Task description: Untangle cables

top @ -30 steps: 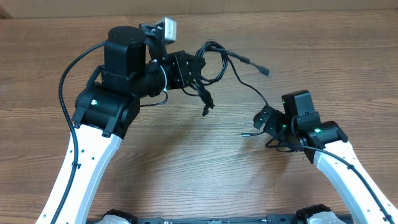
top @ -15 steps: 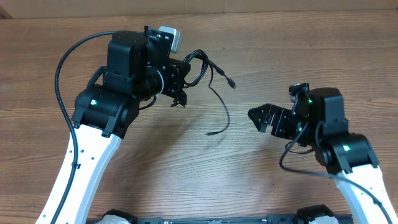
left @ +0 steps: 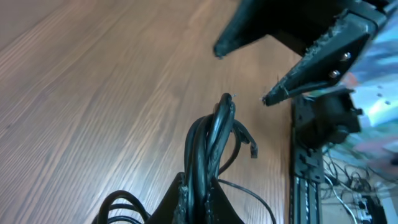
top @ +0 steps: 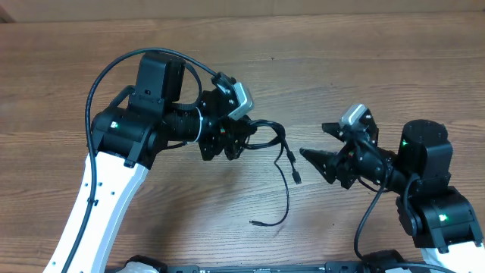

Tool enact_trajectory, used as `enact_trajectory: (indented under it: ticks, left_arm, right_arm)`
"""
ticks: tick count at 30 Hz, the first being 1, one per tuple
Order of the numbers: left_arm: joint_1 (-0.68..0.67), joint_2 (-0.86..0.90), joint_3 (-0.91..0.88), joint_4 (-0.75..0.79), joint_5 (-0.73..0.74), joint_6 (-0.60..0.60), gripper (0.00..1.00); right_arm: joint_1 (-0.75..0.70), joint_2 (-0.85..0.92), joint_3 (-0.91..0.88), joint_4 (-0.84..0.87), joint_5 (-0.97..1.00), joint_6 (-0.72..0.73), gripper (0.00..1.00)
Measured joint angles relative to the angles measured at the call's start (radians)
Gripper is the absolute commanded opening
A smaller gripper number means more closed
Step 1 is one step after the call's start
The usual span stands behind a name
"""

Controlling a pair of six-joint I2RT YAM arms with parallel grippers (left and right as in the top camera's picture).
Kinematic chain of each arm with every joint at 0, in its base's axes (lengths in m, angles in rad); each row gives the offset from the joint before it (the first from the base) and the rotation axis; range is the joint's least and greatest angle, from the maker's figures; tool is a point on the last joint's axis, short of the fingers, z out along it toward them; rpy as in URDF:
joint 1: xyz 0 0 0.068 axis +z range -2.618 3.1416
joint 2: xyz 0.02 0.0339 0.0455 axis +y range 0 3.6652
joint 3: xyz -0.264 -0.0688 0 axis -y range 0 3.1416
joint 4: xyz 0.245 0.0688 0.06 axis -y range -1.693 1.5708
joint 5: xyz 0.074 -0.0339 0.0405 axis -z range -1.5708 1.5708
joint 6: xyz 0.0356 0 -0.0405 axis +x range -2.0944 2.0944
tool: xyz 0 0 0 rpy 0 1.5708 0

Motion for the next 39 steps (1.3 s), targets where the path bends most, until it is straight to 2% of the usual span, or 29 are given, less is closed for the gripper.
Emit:
enact_trajectory:
  ticks: [8, 16, 19, 24, 28, 31, 33, 34, 35, 37, 38, 39]
  left_arm:
    - [0.000, 0.000, 0.000, -0.054, 0.089, 0.109, 0.04]
    - [-0.012, 0.000, 0.000, -0.051, 0.117, 0.135, 0.04]
    - [-0.040, 0.000, 0.000, -0.044, 0.117, 0.137, 0.04]
    - [-0.053, 0.000, 0.000, -0.035, 0.116, 0.137, 0.04]
    - [-0.053, 0.000, 0.001, -0.030, 0.115, 0.137, 0.05]
    - [-0.053, 0.000, 0.001, -0.029, 0.113, 0.137, 0.09]
    - [-0.053, 0.000, 0.001, -0.029, 0.113, 0.137, 0.15]
    - [-0.053, 0.000, 0.001, -0.029, 0.113, 0.137, 0.22]
    - [-0.053, 0.000, 0.001, -0.029, 0.113, 0.137, 0.36]
    - [-0.053, 0.000, 0.001, -0.029, 0.117, 0.140, 0.73]
    - [-0.053, 0.000, 0.002, -0.028, 0.117, 0.146, 0.86]
    - [-0.053, 0.000, 0.002, -0.028, 0.120, 0.151, 0.92]
  right_arm:
    - [0.000, 0.004, 0.000, 0.140, -0.167, -0.090, 0.63]
    - [0.000, 0.085, 0.000, 0.219, -0.335, -0.101, 0.60]
    - [0.000, 0.115, 0.000, 0.237, -0.385, -0.101, 0.50]
    - [0.001, 0.124, 0.001, 0.258, -0.422, -0.106, 0.15]
    - [0.001, 0.124, 0.001, 0.256, -0.441, -0.102, 0.06]
    - [0.001, 0.124, 0.001, 0.255, -0.443, -0.102, 0.04]
    - [0.001, 0.124, 0.001, 0.255, -0.444, -0.101, 0.04]
    - [0.001, 0.124, 0.001, 0.253, -0.443, -0.101, 0.04]
    - [0.001, 0.124, 0.001, 0.249, -0.441, -0.101, 0.04]
    - [0.001, 0.125, 0.001, 0.230, -0.435, -0.101, 0.04]
    - [0.001, 0.125, 0.001, 0.222, -0.431, -0.100, 0.04]
    - [0.001, 0.125, 0.001, 0.220, -0.428, -0.101, 0.04]
